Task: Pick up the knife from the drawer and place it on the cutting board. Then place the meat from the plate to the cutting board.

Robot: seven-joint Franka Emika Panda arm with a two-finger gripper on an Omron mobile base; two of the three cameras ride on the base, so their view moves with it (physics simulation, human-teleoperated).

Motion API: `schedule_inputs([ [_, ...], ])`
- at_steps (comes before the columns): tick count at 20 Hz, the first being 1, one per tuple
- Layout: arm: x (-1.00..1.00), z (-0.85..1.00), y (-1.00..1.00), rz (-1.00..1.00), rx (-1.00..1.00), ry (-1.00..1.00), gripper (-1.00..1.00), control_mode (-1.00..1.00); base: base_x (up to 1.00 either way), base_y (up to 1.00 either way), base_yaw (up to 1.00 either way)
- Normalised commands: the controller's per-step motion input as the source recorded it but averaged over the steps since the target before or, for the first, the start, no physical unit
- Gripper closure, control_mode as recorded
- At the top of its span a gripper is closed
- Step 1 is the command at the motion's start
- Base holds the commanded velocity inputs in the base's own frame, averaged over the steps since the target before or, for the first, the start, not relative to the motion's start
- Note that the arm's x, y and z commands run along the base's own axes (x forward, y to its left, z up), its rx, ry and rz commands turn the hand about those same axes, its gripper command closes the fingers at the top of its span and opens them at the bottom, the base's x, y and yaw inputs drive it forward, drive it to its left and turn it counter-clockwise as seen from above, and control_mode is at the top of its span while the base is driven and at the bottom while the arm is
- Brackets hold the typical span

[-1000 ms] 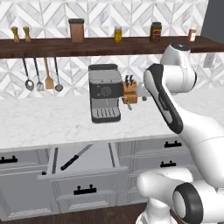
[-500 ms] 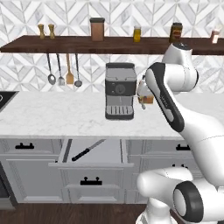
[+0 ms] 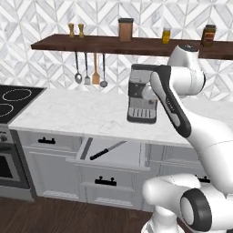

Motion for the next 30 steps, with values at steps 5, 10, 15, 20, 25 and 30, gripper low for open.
schedule_inputs([
  [5, -0.01, -0.24, 0.0, 0.06, 0.0, 0.01, -1.0, -1.0, -0.08, -0.02, 0.13],
  [10, 0.0, -0.63, 0.15, 0.01, 0.01, 0.09, -1.0, -1.0, 0.0, 0.0, 0.0],
  [15, 0.03, -0.84, 0.47, 0.0, 0.04, 0.14, -1.0, -1.0, 0.0, 0.0, 0.0],
  [20, 0.01, -0.95, 0.57, -0.06, 0.06, 0.14, -1.0, -1.0, 0.0, 0.0, 0.0],
  [25, 0.17, -0.79, 0.4, -0.09, 0.03, 0.06, -1.0, -1.0, 0.0, 0.0, 0.0],
  [30, 0.38, -0.54, 0.2, -0.13, 0.0, 0.0, -1.0, -1.0, 0.0, 0.0, 0.0],
])
